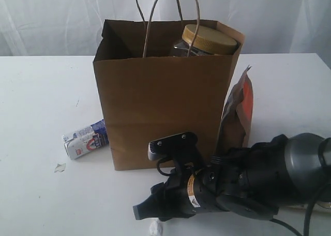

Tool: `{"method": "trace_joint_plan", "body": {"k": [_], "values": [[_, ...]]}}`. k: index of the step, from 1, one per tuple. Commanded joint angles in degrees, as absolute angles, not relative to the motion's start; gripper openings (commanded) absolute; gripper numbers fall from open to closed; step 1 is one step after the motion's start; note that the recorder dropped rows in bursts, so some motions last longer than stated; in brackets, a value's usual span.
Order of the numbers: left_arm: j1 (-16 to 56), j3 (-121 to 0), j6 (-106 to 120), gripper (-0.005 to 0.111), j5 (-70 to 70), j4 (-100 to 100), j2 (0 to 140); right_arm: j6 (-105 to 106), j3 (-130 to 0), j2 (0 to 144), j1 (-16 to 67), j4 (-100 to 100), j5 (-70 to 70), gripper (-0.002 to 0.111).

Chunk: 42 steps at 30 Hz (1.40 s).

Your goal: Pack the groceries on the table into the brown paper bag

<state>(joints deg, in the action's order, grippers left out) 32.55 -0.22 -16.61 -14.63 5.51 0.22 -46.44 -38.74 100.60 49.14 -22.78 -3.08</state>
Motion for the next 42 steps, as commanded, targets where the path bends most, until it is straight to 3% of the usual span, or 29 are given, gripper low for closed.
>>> {"method": "trace_joint_plan", "body": {"k": [1, 6, 10, 21, 33, 42], "values": [[32.72, 0.00, -16.49, 0.000, -14.62, 5.21, 0.00, -46.71, -38.88, 101.65, 49.20, -22.70, -2.95, 0.033], [32.72, 0.00, -16.49, 0.000, -14.62, 5.21, 0.00, -47.42, -38.88, 101.65, 49.20, -22.70, -1.42, 0.010], [32.72, 0.00, -16.49, 0.000, -14.62, 5.21, 0.00, -47.81, -38.88, 101.17, 49.20, -22.70, -1.28, 0.002], [32.72, 0.00, -16.49, 0.000, -14.62, 5.21, 0.00, -47.81, -38.76, 87.84, 49.20, -22.70, 5.18, 0.001], [32.72, 0.00, -16.49, 0.000, -14.62, 5.21, 0.00, -45.24, -39.11, 60.38, 49.10, -26.94, 17.96, 0.001], [32.72, 0.00, -16.49, 0.000, -14.62, 5.21, 0.00, -51.22, -49.04, 51.44, 47.55, -40.50, 25.97, 0.001]]}}
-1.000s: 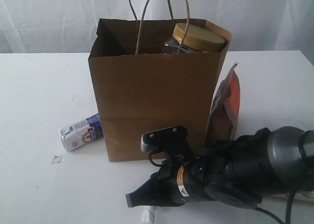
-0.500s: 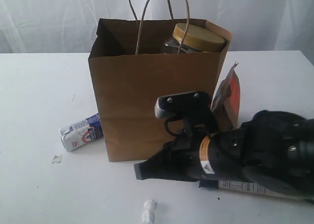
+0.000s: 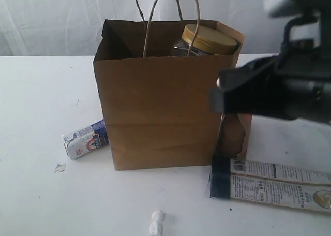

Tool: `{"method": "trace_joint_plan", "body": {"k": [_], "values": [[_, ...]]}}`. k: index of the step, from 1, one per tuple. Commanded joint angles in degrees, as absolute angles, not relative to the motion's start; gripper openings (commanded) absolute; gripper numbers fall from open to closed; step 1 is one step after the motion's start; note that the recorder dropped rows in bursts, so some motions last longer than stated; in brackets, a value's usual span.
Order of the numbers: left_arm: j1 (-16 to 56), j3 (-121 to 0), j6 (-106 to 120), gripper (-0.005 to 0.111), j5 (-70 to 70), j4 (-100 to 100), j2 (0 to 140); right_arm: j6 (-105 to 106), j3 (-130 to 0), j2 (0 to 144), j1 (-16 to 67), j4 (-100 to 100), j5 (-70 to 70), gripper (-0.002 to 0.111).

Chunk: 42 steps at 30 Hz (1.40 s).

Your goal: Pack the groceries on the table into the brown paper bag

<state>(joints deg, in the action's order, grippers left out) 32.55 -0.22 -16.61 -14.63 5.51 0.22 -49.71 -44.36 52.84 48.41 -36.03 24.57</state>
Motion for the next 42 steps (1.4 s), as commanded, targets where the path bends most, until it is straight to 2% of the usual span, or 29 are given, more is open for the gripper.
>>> {"method": "trace_joint_plan", "body": {"k": [1, 11, 15, 20, 24, 34, 37, 42], "values": [[32.72, 0.00, -16.49, 0.000, -14.62, 5.21, 0.00, -51.00, -50.38, 51.70, 47.42, -41.15, 25.67, 0.001], [32.72, 0.00, -16.49, 0.000, -14.62, 5.21, 0.00, -47.80, -60.88, 61.81, 47.33, -50.18, 31.06, 0.001], [32.72, 0.00, -16.49, 0.000, -14.62, 5.21, 0.00, -48.59, -61.95, 65.71, 44.69, -50.22, 33.50, 0.000], [32.72, 0.00, -16.49, 0.000, -14.62, 5.21, 0.00, -54.65, -61.95, 66.22, 36.84, -48.16, 26.83, 0.000], [32.72, 0.00, -16.49, 0.000, -14.62, 5.21, 0.00, -53.53, -61.95, 67.47, 31.94, -38.61, 19.78, 0.000], [32.72, 0.00, -16.49, 0.000, -14.62, 5.21, 0.00, -48.34, -61.95, 72.73, 31.93, -32.90, 19.09, 0.000], [32.72, 0.00, -16.49, 0.000, -14.62, 5.21, 0.00, -48.15, -61.95, 73.44, 31.93, -32.62, 19.09, 0.009], [32.72, 0.00, -16.49, 0.000, -14.62, 5.21, 0.00, -46.42, -61.95, 73.56, 31.93, -32.62, 17.58, 0.031]]}}
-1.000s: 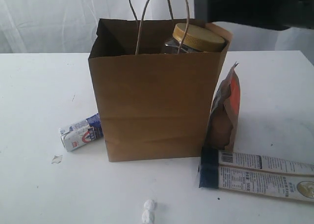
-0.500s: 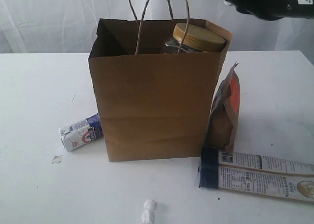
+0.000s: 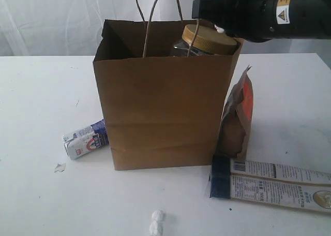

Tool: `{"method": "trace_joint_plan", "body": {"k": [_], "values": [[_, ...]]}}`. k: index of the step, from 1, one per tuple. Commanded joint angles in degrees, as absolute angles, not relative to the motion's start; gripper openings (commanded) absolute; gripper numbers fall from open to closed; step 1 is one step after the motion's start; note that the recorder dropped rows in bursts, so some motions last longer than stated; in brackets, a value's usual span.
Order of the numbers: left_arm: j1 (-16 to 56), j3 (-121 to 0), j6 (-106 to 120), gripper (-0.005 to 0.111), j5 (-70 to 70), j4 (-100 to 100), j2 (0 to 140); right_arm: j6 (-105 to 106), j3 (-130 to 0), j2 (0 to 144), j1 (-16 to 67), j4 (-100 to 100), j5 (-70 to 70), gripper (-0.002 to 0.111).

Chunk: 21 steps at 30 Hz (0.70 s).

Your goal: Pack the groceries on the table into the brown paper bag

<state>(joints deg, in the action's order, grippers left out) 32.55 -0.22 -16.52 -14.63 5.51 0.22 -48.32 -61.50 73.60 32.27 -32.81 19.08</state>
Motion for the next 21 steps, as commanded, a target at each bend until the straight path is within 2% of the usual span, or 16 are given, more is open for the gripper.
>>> {"method": "trace_joint_plan", "body": {"k": [1, 6, 18, 21], "values": [[32.72, 0.00, -16.49, 0.000, -14.62, 5.21, 0.00, -46.42, -61.95, 73.56, 31.93, -32.62, 17.45, 0.035], [32.72, 0.00, -16.49, 0.000, -14.62, 5.21, 0.00, -46.42, -61.95, 73.43, 31.93, -32.62, 17.55, 0.046], [32.72, 0.00, -16.49, 0.000, -14.62, 5.21, 0.00, -44.81, -61.95, 70.89, 31.93, -32.62, 17.83, 0.045], [32.72, 0.00, -16.49, 0.000, -14.62, 5.21, 0.00, -41.16, -61.95, 67.58, 31.93, -32.62, 21.93, 0.045]]}}
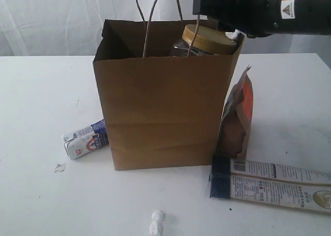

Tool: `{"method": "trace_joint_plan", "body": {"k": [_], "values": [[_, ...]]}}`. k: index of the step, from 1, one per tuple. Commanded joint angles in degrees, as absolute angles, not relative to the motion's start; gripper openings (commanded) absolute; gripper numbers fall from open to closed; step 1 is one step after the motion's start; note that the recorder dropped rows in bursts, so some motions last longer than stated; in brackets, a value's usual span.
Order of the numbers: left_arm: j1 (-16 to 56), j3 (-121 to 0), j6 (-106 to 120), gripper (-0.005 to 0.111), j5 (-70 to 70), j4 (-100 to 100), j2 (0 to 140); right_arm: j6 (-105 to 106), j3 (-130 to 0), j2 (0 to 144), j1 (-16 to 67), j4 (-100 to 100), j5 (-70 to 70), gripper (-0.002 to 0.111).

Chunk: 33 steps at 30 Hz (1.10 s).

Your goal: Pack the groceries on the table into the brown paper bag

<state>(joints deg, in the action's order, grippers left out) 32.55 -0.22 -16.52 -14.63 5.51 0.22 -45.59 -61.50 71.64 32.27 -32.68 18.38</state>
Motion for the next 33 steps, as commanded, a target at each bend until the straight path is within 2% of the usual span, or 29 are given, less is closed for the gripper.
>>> {"method": "trace_joint_plan", "body": {"k": [1, 6, 15, 23, 33], "values": [[32.72, 0.00, -16.49, 0.000, -14.62, 5.21, 0.00, -40.34, -61.95, 66.52, 31.93, -32.62, 23.83, 0.045], [32.72, 0.00, -16.49, 0.000, -14.62, 5.21, 0.00, -33.52, -61.28, 60.06, 31.93, -29.58, 35.56, 0.045], [32.72, 0.00, -16.49, 0.000, -14.62, 5.21, 0.00, -17.01, -56.27, 53.78, 31.93, -14.21, 42.61, 0.045], [32.72, 0.00, -16.49, 0.000, -14.62, 5.21, 0.00, -7.41, -53.29, 53.78, 31.93, -3.52, 44.10, 0.045], [32.72, 0.00, -16.49, 0.000, -14.62, 5.21, 0.00, -4.20, -48.43, 53.89, 31.93, -3.22, 43.48, 0.045]]}}
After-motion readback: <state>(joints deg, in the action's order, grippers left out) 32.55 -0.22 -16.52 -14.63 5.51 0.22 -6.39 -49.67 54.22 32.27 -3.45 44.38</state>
